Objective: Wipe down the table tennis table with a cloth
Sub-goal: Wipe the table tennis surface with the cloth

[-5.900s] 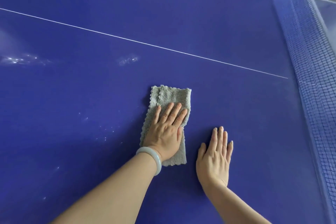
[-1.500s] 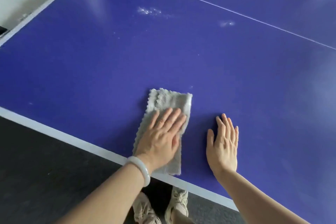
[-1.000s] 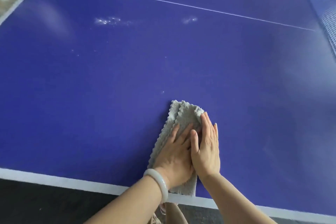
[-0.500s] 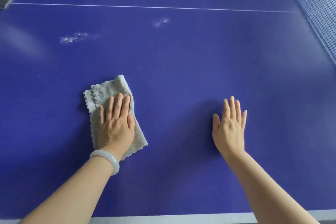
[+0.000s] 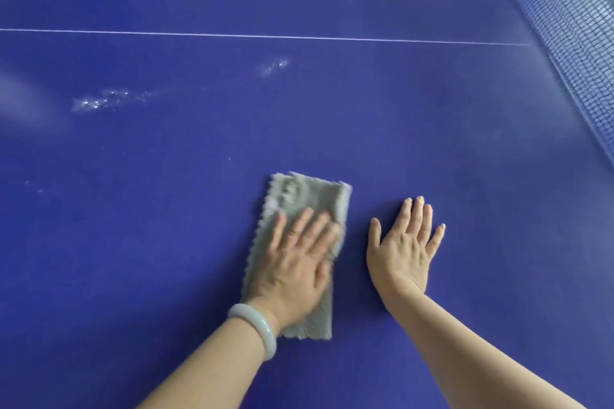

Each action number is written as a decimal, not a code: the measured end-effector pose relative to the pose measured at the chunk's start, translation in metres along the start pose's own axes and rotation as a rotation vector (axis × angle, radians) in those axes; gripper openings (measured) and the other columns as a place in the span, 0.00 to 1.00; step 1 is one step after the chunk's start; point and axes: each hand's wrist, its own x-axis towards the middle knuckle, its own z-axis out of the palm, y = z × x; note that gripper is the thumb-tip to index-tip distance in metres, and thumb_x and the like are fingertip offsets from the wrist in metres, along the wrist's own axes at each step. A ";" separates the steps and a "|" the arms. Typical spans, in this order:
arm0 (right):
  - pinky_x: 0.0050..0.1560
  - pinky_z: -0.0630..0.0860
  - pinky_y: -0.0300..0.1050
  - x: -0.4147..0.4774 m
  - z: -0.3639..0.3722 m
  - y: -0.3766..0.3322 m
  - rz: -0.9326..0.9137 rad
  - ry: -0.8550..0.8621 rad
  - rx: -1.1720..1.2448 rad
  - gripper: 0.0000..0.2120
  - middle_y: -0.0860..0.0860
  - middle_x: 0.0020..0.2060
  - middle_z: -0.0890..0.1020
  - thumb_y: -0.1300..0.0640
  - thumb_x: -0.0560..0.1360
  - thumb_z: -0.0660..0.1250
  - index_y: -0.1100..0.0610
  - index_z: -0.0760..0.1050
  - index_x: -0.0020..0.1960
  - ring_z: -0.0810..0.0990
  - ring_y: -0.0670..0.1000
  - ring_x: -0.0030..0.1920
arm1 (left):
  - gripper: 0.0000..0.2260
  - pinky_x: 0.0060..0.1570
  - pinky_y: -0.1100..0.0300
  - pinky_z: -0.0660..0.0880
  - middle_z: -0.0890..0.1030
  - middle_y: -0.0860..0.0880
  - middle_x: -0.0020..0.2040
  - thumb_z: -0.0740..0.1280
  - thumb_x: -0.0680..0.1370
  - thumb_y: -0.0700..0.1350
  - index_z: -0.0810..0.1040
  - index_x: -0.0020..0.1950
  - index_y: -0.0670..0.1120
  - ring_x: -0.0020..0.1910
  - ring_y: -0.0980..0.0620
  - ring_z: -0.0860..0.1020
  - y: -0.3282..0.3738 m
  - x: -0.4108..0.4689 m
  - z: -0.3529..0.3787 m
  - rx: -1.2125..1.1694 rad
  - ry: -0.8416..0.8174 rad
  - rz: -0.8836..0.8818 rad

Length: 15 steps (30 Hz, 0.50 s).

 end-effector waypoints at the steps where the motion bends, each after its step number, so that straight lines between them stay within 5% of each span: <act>1: 0.77 0.33 0.57 0.000 0.000 0.000 -0.004 -0.004 -0.028 0.36 0.53 0.81 0.42 0.40 0.81 0.43 0.59 0.40 0.81 0.36 0.52 0.80 | 0.26 0.75 0.40 0.52 0.59 0.52 0.79 0.50 0.80 0.53 0.61 0.79 0.54 0.79 0.49 0.55 -0.018 0.002 -0.003 -0.003 0.014 -0.110; 6: 0.77 0.34 0.61 -0.001 -0.001 -0.005 -0.003 -0.034 -0.081 0.37 0.56 0.80 0.40 0.40 0.80 0.40 0.62 0.36 0.79 0.35 0.55 0.80 | 0.27 0.74 0.39 0.57 0.60 0.49 0.79 0.47 0.80 0.53 0.62 0.78 0.48 0.78 0.46 0.58 -0.085 -0.040 -0.009 0.032 0.072 -0.481; 9: 0.77 0.35 0.62 -0.002 0.000 -0.005 -0.002 -0.021 -0.107 0.37 0.56 0.80 0.41 0.40 0.80 0.41 0.62 0.36 0.79 0.37 0.56 0.80 | 0.26 0.71 0.37 0.59 0.61 0.47 0.78 0.48 0.80 0.52 0.63 0.78 0.46 0.77 0.43 0.60 -0.056 -0.075 0.002 0.006 0.087 -0.625; 15: 0.77 0.36 0.61 -0.003 -0.004 -0.007 0.001 -0.003 -0.091 0.37 0.57 0.81 0.45 0.41 0.81 0.46 0.63 0.42 0.80 0.40 0.56 0.80 | 0.28 0.69 0.37 0.61 0.60 0.49 0.79 0.57 0.77 0.53 0.63 0.78 0.48 0.77 0.44 0.61 0.046 -0.046 0.010 -0.083 0.066 -0.210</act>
